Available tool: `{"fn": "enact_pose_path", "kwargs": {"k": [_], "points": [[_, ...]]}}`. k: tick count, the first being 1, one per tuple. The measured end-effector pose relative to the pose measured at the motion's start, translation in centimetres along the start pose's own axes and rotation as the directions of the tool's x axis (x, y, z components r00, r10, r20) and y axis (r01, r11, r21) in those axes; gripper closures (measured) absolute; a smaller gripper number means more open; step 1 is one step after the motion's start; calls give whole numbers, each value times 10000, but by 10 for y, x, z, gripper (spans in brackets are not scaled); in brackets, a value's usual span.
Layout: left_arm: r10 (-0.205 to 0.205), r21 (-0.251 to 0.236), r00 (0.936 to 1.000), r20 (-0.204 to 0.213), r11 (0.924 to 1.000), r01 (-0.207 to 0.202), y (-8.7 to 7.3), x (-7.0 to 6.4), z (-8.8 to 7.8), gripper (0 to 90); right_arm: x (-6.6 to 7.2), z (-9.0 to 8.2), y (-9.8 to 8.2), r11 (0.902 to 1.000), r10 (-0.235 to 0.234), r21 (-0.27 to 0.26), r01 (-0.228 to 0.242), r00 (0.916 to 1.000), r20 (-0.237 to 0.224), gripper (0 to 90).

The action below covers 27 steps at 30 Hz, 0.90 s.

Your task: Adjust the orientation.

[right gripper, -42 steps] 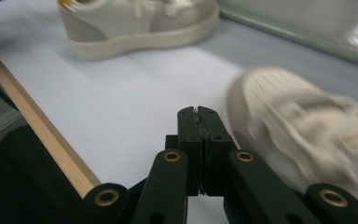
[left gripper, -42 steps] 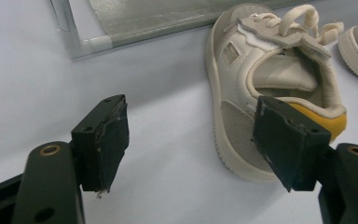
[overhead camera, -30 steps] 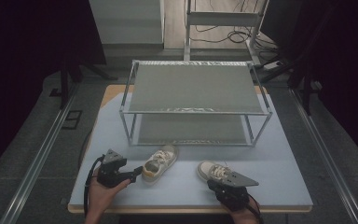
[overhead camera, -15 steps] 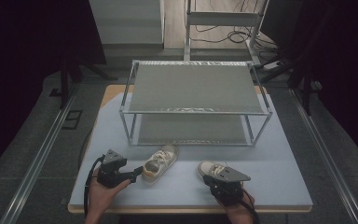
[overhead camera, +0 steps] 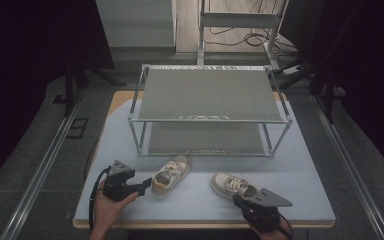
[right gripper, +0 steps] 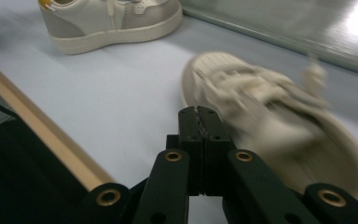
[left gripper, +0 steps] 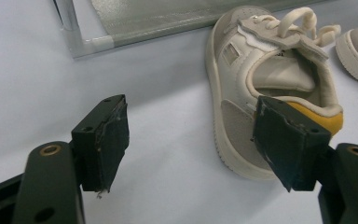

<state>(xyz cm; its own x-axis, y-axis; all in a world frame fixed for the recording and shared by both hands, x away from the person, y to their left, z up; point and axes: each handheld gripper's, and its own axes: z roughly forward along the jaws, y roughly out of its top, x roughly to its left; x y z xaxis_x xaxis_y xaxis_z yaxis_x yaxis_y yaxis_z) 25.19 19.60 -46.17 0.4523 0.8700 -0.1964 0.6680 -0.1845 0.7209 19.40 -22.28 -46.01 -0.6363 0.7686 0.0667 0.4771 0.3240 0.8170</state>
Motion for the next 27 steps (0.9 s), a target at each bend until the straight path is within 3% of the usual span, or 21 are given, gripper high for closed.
{"fn": "enact_pose_path", "kwargs": {"k": [4, 5, 6, 7, 9, 12, 18, 21, 23, 25, 27], "points": [[37, 15, 10000, 16, 10000, -37, 1, -3, 2, 270, 5, 5, 2, 10000, -26, -66, 27, 10000, 29, 892], [74, 16, 10000, 4, 10000, -74, 1, -4, 1, 271, 16, 21, 8, 9995, -225, 223, 226, 9997, -8, 892], [74, 16, 10000, 4, 10000, -74, 1, -4, 1, 270, 16, 21, 8, 9995, -225, 223, 226, 9997, -8, 892], [51, -20, 10000, 49, 10000, -51, 1, -3, 0, 269, 24, 36, 13, 9975, -472, 535, 463, 9988, 152, 894], [36, -25, 10000, 33, 10000, -36, 1, -3, 0, 270, 25, 40, 13, 9971, -484, 594, 475, 9987, 145, 894], [-2, -40, 10000, 65, 10000, 3, 0, -1, -1, 270, 31, 61, 18, 9944, -584, 914, 527, 9964, 610, 896], [-107, -134, 9999, 47, 9999, 108, 1, 2, -4, 269, 41, 66, 30, 9876, -1197, 1120, 1095, 9889, 885, 895], [-132, -204, 9999, 55, 9997, 133, 1, 2, -5, 270, 39, 64, 45, 9768, -1578, 1558, 1467, 9855, 617, 895], [-145, -212, 9999, 34, 9997, 146, 1, 2, -6, 269, 35, 65, 51, 9724, -1481, 1875, 1388, 9883, 363, 896], [-166, -244, 9999, 46, 9996, 167, 1, 2, -7, 269, 30, 76, 53, 9614, -1514, 2373, 1395, 9879, 325, 896], [-181, -283, 9998, 30, 9994, 182, 2, 3, -8, 269, 30, 79, 53, 9570, -1534, 2536, 1410, 9877, 296, 896]]}}
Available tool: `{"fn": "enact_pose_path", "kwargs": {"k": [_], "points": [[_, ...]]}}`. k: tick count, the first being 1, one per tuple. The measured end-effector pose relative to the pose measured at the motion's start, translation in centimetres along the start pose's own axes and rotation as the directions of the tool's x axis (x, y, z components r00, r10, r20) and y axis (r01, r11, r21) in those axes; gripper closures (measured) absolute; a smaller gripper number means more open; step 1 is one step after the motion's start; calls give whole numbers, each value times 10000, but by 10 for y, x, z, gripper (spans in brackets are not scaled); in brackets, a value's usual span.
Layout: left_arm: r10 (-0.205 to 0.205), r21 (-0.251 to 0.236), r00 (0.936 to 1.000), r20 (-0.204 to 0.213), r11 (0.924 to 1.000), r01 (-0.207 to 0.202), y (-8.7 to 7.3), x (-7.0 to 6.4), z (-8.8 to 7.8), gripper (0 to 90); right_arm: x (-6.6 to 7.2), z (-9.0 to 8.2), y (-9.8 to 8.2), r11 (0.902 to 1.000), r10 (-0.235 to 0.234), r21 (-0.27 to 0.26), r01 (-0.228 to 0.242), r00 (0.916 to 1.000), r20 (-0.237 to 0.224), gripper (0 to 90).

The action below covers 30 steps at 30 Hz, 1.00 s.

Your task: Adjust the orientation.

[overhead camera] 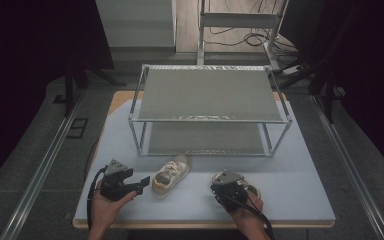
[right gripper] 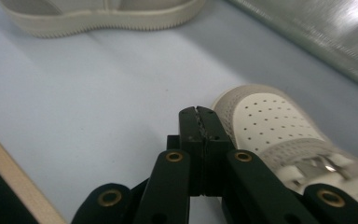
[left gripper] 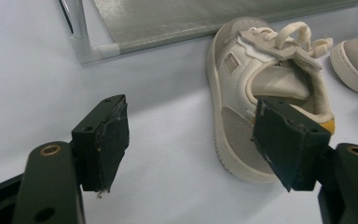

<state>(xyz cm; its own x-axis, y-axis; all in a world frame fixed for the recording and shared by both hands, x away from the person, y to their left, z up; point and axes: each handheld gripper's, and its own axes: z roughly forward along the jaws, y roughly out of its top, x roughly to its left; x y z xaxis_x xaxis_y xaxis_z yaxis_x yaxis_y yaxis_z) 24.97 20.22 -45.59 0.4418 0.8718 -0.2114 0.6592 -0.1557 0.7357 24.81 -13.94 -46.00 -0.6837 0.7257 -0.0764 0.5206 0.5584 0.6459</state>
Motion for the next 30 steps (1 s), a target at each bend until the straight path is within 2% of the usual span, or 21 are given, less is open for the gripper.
{"fn": "enact_pose_path", "kwargs": {"k": [2, 3, 10, 13, 17, 19, 24, 30], "points": [[-13, -3, 10000, -17, 10000, 13, 0, 1, -1, 269, -1, 6, 1, 9998, -99, 182, 97, 9999, 102, 896], [-58, -35, 10000, -17, 10000, 58, 0, 2, -1, 270, -3, 9, 3, 9995, -15, 312, 15, 10000, 6, 896], [-79, -56, 10000, -28, 10000, 79, 0, 2, -2, 270, -6, 9, 13, 9979, -125, 639, 105, 9995, 303, 897], [-65, -29, 10000, -24, 10000, 65, 0, 2, -2, 270, -11, 10, 19, 9970, -183, 762, 144, 9985, 513, 896], [-81, 12, 10000, -37, 10000, 81, 0, 2, -1, 270, -20, 13, 28, 9951, -115, 985, 58, 9983, 576, 896], [-83, 14, 10000, -40, 10000, 83, 0, 3, -1, 270, -26, 15, 32, 9937, 101, 1112, -149, 9990, 428, 896], [-96, -6, 9999, -67, 10000, 96, 0, 3, -2, 270, -36, 20, 41, 9905, 234, 1349, -277, 9991, 340, 896], [-102, -2, 9999, -52, 9999, 102, 0, 4, -2, 270, -44, 28, 53, 9885, 104, 1501, -201, 9978, 652, 896]]}}
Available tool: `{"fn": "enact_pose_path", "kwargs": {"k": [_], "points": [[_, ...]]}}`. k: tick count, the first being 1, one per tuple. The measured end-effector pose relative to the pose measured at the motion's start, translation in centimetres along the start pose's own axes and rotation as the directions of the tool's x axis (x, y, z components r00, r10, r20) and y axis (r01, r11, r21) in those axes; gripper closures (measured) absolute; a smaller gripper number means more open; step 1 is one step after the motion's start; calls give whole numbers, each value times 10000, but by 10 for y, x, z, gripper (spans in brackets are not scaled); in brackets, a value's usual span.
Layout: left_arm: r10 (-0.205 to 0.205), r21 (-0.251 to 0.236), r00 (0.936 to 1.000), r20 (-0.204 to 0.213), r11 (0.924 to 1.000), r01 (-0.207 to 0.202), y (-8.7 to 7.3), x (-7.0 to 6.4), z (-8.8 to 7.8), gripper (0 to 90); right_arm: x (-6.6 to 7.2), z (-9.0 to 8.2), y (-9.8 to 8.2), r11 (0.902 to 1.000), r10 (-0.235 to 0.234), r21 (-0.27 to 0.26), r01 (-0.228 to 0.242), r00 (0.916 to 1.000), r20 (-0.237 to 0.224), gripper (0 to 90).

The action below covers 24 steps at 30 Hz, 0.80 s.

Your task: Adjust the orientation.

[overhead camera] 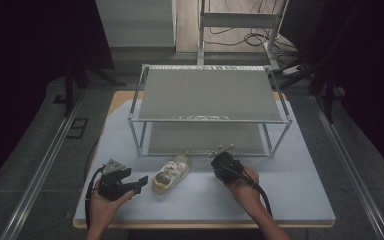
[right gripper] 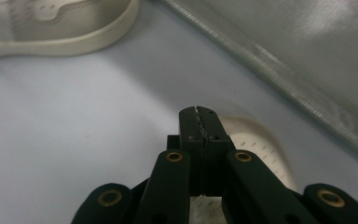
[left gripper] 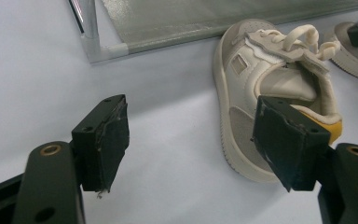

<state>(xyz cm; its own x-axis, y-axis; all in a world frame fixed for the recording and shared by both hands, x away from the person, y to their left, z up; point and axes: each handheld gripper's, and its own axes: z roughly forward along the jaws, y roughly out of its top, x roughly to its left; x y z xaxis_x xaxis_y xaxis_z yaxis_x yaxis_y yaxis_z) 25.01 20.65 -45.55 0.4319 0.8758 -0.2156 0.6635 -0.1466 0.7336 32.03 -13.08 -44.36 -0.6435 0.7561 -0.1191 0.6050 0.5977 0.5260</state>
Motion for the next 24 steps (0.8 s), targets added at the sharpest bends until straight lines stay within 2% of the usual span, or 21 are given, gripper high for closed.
{"fn": "enact_pose_path", "kwargs": {"k": [5, 12, 20, 24], "points": [[-73, -51, 10000, -62, 10000, 73, 0, 3, -3, 270, -13, 2, 3, 9995, 311, -58, -313, 9990, -316, 896], [-32, -23, 10000, -50, 10000, 32, 0, 2, -2, 270, -20, 3, 2, 9985, 507, -171, -520, 9961, -722, 897], [-59, -41, 9999, -83, 10000, 58, 0, 3, -3, 270, -28, 2, 0, 9983, 488, -291, -505, 9972, -558, 897], [-60, -40, 9999, -87, 10000, 59, 0, 3, -3, 270, -35, 0, -3, 9965, 726, -370, -750, 9955, -608, 898]]}}
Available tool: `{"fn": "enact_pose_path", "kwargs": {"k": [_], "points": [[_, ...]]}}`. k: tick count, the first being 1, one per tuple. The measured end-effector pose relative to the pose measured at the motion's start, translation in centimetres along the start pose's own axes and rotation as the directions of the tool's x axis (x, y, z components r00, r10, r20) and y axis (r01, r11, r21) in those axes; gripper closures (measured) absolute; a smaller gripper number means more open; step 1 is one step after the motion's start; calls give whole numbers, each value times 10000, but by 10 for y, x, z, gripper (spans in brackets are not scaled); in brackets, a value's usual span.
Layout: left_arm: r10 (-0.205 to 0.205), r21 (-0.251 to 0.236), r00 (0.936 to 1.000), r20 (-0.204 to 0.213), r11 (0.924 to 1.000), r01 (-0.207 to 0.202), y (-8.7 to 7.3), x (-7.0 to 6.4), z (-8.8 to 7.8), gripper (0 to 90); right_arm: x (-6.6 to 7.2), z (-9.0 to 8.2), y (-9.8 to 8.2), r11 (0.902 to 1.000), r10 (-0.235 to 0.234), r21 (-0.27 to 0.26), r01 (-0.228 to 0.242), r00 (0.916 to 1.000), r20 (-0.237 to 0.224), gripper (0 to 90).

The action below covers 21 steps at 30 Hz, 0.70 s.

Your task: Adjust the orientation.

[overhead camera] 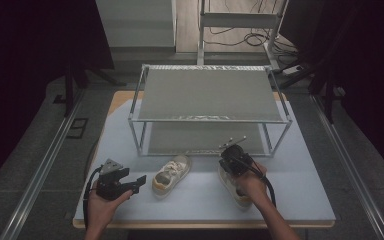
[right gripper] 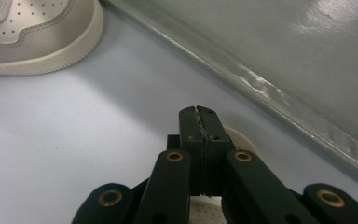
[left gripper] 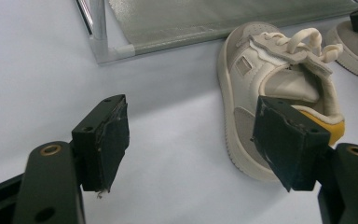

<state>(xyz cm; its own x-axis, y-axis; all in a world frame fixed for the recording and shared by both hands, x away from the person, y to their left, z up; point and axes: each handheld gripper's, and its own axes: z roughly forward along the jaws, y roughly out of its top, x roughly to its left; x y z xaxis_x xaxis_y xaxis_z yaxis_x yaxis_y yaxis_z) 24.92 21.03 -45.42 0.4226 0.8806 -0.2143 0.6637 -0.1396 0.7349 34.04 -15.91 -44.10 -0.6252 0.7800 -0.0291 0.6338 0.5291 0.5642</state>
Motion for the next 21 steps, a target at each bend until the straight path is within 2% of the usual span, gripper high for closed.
{"fn": "enact_pose_path", "kwargs": {"k": [2, 5, 8, 10, 13, 14, 18, 19, 20, 21], "points": [[24, 7, 10000, 10, 10000, -24, 0, -1, 0, 271, -3, -1, -2, 10000, 36, -5, -36, 9999, 103, 898], [25, 11, 10000, 6, 10000, -25, 0, -1, 1, 270, -6, -2, -5, 9998, 164, -101, -164, 9999, -11, 898], [15, 26, 10000, -8, 10000, -15, 0, -1, 1, 271, -8, -4, -7, 9998, 166, -85, -165, 9997, 159, 898], [18, 21, 10000, -12, 10000, -18, 0, -1, 1, 271, -12, -5, -9, 9994, 294, -159, -293, 9995, 75, 898], [41, 28, 10000, 23, 10000, -41, 0, -2, 2, 271, -12, -9, -12, 9982, 216, -565, -221, 9997, -89, 897], [41, 36, 10000, 32, 10000, -41, 0, -2, 3, 271, -11, -13, -14, 9968, 257, -745, -273, 9994, -219, 897], [75, 64, 10000, 55, 10000, -75, 0, -3, 4, 271, -13, -38, -29, 9887, 430, -1430, -455, 9989, -205, 897], [72, 78, 10000, 55, 9999, -72, 0, -3, 4, 270, -14, -45, -35, 9859, 504, -1588, -529, 9985, -196, 897], [78, 87, 10000, 60, 9999, -79, 0, -3, 4, 270, -18, -56, -48, 9812, 698, -1786, -725, 9973, -215, 897], [83, 86, 9999, 59, 9999, -83, 0, -3, 4, 270, -18, -56, -48, 9812, 698, -1786, -725, 9973, -215, 897]]}}
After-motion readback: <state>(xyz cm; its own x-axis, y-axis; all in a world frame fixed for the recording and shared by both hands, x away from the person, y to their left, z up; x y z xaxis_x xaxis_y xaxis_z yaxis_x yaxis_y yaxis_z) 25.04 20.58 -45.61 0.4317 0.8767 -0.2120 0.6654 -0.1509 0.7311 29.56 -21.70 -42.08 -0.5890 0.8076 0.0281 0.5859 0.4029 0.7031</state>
